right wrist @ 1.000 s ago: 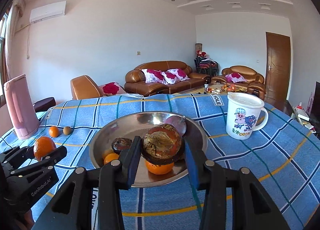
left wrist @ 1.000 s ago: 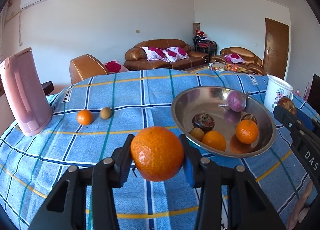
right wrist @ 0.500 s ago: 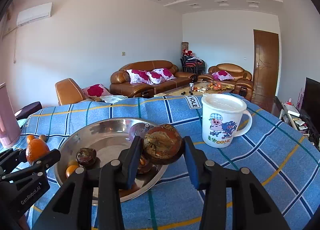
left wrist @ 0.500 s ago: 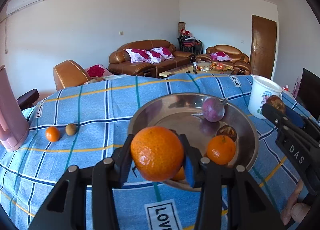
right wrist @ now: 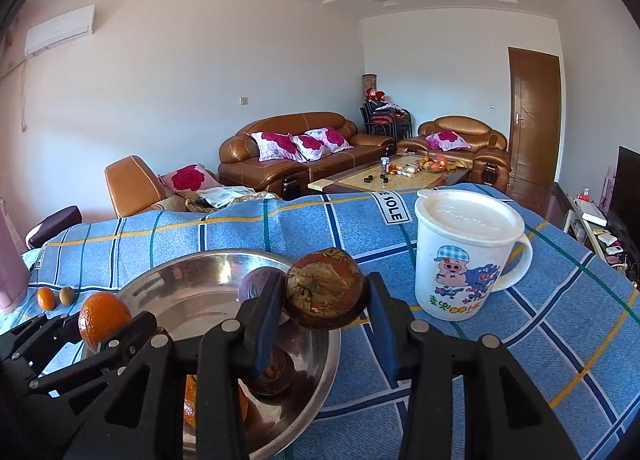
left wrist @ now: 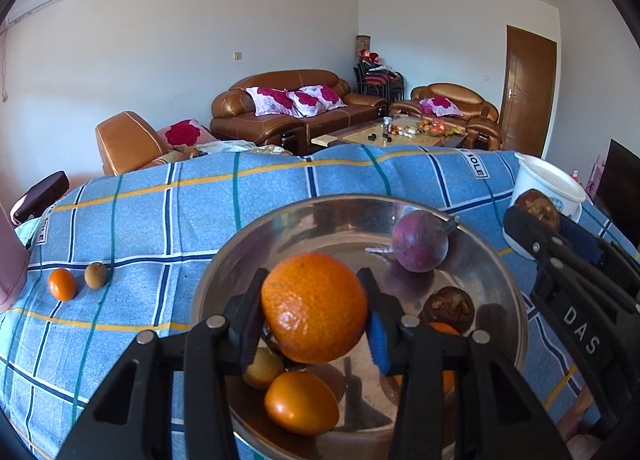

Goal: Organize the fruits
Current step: 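Carry the orange and mangosteen over the steel plate with both grippers, then open both grippers to drop the orange and mangosteen into the plate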

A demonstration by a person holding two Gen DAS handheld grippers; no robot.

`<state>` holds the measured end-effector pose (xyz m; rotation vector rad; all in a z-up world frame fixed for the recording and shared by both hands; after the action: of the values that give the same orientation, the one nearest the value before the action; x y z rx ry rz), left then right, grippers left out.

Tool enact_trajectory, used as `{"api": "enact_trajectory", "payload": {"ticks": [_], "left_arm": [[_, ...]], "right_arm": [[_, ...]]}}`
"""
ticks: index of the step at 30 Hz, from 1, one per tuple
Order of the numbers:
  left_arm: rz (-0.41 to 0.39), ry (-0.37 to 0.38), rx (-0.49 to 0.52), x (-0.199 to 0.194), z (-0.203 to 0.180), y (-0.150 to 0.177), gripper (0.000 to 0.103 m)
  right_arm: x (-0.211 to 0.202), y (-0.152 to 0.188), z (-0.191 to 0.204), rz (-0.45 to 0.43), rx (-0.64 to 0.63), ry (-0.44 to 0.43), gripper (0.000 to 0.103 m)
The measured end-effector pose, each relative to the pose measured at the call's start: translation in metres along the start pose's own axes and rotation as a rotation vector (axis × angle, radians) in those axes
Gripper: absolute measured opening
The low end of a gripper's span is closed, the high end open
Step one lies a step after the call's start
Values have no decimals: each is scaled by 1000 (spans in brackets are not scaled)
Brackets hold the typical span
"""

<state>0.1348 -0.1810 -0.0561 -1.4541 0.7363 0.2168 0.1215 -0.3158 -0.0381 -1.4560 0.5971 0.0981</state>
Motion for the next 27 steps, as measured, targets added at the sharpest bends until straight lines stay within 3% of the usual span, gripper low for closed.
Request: {"api": "enact_trajectory", "payload": {"ticks": [27], "left_arm": [[92, -25, -39, 41, 3, -8, 45]], "right_arm": [[40, 18, 30, 202, -122, -57, 44]]}}
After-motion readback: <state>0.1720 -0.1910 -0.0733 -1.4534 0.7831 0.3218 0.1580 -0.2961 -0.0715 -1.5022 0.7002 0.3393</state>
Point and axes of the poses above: each gripper's, at about its wrist camera, not at the fingertips, and x roughly the way its jaws point, z to its left, y to its underside, the point moved 8 cm from there along x, roughly the way its jaws point, and after that the axes turned 6 degrees about y, right-handed, at the moved point
